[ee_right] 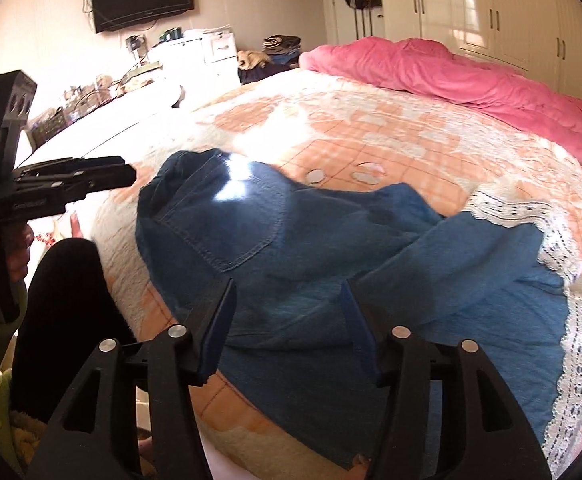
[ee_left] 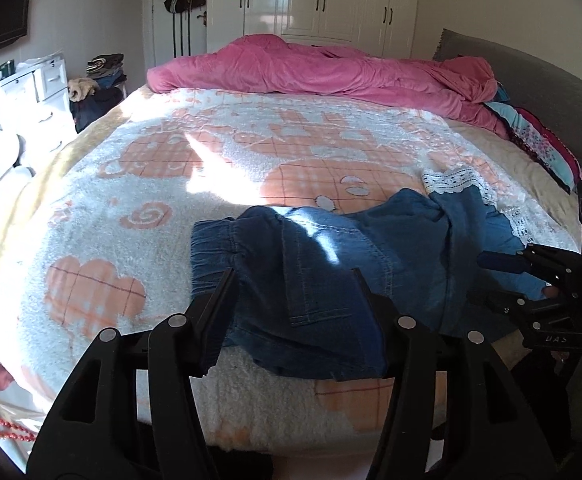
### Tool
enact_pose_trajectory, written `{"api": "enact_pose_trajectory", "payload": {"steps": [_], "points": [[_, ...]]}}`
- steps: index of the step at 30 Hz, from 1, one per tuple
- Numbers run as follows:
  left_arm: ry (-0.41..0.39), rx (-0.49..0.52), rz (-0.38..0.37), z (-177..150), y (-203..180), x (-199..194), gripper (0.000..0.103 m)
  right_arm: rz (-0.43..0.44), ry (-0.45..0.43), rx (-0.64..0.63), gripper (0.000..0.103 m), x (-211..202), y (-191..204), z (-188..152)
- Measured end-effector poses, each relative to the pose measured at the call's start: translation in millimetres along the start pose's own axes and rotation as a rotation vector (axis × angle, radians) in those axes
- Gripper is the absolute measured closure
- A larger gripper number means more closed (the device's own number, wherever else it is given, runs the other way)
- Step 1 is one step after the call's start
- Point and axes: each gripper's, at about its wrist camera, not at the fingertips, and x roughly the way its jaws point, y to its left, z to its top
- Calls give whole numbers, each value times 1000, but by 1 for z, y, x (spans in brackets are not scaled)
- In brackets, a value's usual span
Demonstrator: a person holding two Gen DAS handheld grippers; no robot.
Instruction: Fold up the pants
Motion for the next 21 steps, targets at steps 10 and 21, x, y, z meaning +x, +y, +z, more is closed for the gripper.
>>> {"api": "enact_pose_trajectory", "payload": {"steps": [10,21], "points": [[92,49,-161,-3,-57,34,55,-156,-42,114,42,-20,-51,-4],[178,90,-317,-4,-104,74,55,-252,-52,225,35,-31,-92,-10]]}}
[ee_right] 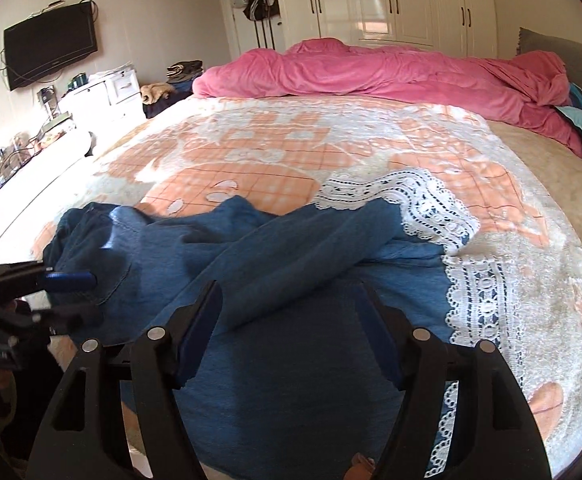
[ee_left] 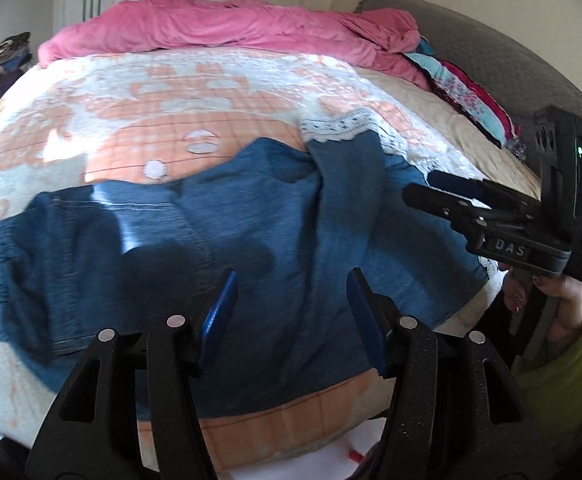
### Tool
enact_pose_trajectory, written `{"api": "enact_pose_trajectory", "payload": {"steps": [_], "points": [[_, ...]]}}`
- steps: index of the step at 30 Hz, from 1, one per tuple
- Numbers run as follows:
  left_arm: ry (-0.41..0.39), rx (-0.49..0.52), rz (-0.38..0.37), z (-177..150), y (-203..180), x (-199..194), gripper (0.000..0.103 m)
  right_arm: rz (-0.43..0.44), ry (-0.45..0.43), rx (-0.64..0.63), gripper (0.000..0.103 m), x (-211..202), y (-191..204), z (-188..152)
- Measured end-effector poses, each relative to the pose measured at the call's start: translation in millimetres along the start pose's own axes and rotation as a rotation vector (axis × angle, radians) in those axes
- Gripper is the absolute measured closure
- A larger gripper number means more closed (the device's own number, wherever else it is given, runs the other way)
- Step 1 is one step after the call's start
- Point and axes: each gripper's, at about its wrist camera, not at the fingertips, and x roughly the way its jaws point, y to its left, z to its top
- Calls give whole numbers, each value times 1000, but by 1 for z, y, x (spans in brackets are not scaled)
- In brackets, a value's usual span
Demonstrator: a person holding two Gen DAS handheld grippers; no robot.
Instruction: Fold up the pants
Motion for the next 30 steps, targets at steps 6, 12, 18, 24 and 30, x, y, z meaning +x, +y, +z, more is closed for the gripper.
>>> {"api": "enact_pose_trajectory", "payload": {"steps": [6,12,18,24,30], "points": [[45,26,-63,9,-11,29,66,-36,-6,-9,29,4,-8,15],[79,-40,-119,21,-5,53,70,-60,6,-57,29,19,-11,49],[59,-106,-166,25,-2,68,71,-70,51,-64,29,54,-14,77],[51,-92,-210,24,-6,74,99,-106,152,-71,29,103,-8,94],[24,-12,-241,17,-22,72,102,-173,256,-16,29,149,-8,102]]}}
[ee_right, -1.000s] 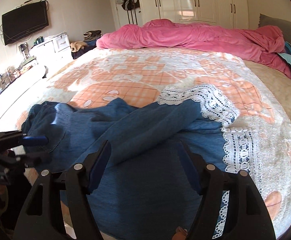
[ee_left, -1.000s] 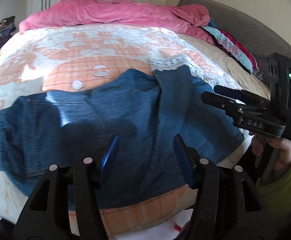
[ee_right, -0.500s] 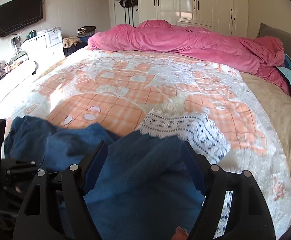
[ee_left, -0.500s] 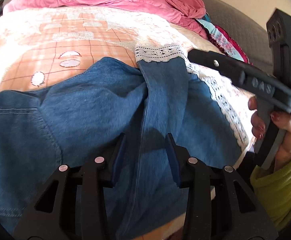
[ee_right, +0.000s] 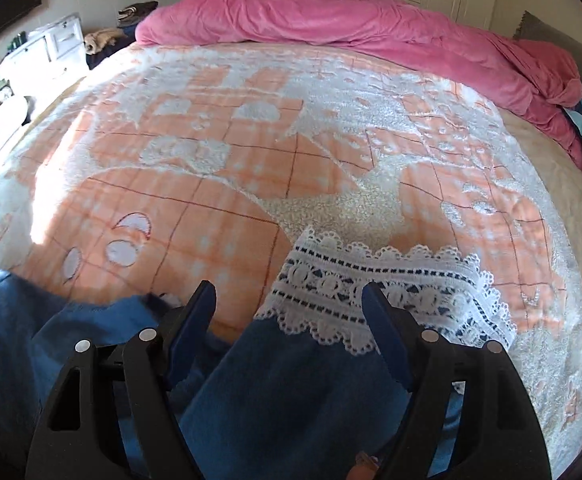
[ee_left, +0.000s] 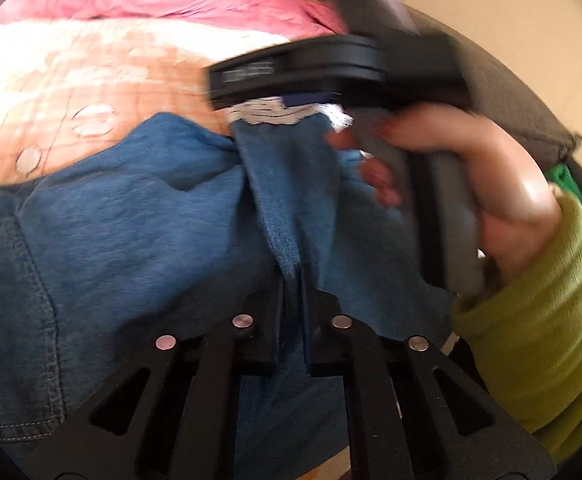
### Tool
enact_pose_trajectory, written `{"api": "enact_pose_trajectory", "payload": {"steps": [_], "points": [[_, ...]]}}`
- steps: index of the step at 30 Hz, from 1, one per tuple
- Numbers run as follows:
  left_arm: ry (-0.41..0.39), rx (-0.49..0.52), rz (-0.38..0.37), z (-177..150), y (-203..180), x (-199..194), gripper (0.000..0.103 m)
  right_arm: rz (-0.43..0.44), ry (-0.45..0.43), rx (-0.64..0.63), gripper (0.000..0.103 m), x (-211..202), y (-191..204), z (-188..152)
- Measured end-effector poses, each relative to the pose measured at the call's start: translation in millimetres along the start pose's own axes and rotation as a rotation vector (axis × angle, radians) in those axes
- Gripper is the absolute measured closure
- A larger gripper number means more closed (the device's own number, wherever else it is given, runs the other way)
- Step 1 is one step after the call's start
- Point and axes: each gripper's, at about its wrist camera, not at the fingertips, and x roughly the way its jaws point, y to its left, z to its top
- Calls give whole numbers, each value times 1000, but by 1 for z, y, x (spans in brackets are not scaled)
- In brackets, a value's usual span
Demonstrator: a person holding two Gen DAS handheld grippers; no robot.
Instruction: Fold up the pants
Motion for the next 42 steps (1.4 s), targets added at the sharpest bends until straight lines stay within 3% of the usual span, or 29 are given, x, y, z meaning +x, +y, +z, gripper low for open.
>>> {"api": "enact_pose_trajectory", "payload": {"steps": [6,7,8,10,11,12,16,20,28,34,42], "points": [[-9,95,1,-5,-21,-3,102,-63,39,62,30,27,-3,5],[-12,106,8,-5,-23,-4,102,-68,38,61,37,29,-4,6],[-13,107,8,-5,-24,-4,102,-79,38,58,56,32,-4,6],[-13,96,3,-5,-22,-5,102,-78,27,48,72,34,-6,4],[-13,90,2,-4,-20,-6,102,-64,17,50,87,32,-9,3],[-14,84,1,-5,-18,-9,102,-50,4,52,93,29,-11,2],[-20,64,3,1,-7,-8,102,5,-78,69,94,-2,-22,-8],[-28,47,15,-2,0,-14,102,91,-157,190,95,-39,-53,-29],[-28,41,34,-4,13,-10,99,168,-286,403,95,-115,-114,-97],[-12,75,19,-9,10,-19,102,211,-263,499,95,-139,-135,-152],[8,214,-2,-20,-8,-35,102,177,-148,480,94,-154,-130,-219]]}}
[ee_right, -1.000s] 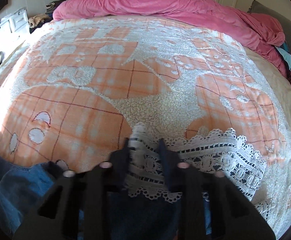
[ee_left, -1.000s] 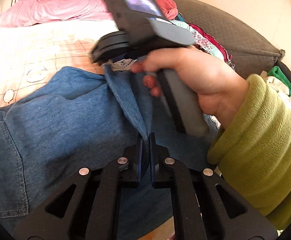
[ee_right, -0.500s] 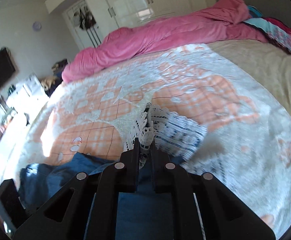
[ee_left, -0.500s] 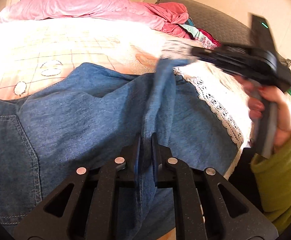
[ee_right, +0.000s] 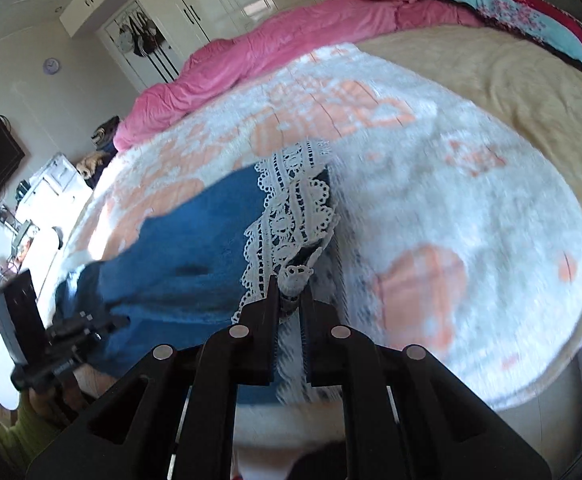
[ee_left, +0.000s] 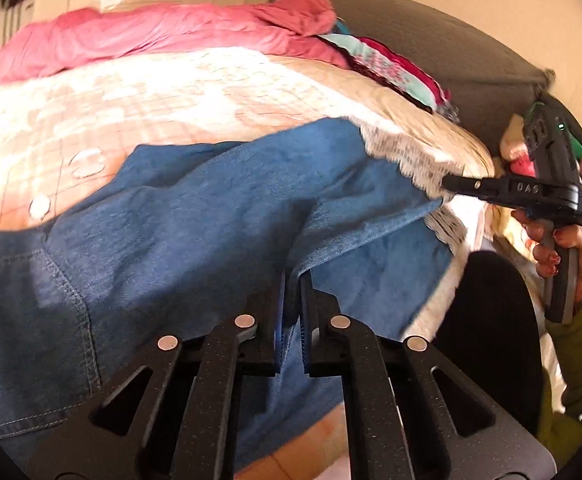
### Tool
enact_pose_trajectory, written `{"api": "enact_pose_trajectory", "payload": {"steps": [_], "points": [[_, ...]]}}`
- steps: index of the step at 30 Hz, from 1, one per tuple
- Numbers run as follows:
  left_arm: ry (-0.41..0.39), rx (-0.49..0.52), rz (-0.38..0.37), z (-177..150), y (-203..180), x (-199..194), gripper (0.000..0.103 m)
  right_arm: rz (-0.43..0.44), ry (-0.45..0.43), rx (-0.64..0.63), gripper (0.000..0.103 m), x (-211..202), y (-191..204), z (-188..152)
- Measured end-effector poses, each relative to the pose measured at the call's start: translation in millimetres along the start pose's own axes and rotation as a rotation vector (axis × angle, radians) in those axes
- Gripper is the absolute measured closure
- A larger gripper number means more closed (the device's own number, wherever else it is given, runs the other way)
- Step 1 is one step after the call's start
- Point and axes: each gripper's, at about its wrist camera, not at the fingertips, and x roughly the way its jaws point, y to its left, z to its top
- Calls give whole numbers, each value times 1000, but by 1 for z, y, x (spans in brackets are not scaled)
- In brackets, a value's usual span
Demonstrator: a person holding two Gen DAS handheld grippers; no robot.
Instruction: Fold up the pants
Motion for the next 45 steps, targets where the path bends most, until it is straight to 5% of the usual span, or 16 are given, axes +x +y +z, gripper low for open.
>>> {"api": "enact_pose_trajectory", "payload": {"steps": [4,8,10,12,14,20,28,33,37,40,44,45], "points": [[16,28,19,-3,-8,6,102,-9,24,7,88,1,-9,-12],[26,46,68,-5,-16,12,101,10,15,25,67,0,-13,-11],[37,48,84,-6,-20,15,102,17,5,25,70,2,-15,-10],[44,36,91,-7,-20,13,103,12,0,15,89,3,-17,-8],[42,32,95,-9,-20,7,103,43,-8,10,91,-4,-19,-8],[33,51,76,-18,-24,-22,103,51,-16,-69,91,-25,-17,-12],[120,92,85,-29,-30,-6,103,-9,65,-58,91,-3,-30,-29],[120,69,76,-30,-27,-9,101,-68,48,-108,76,-13,-22,-28],[96,35,63,-35,-23,-26,89,-53,-63,-260,66,-40,9,-27],[61,-4,103,-36,-13,-47,76,25,-38,-371,64,-32,40,-32],[-18,-117,229,-35,14,-88,62,64,33,-527,64,-5,81,-46],[-50,-164,293,-36,26,-103,48,64,51,-576,64,2,91,-50]]}}
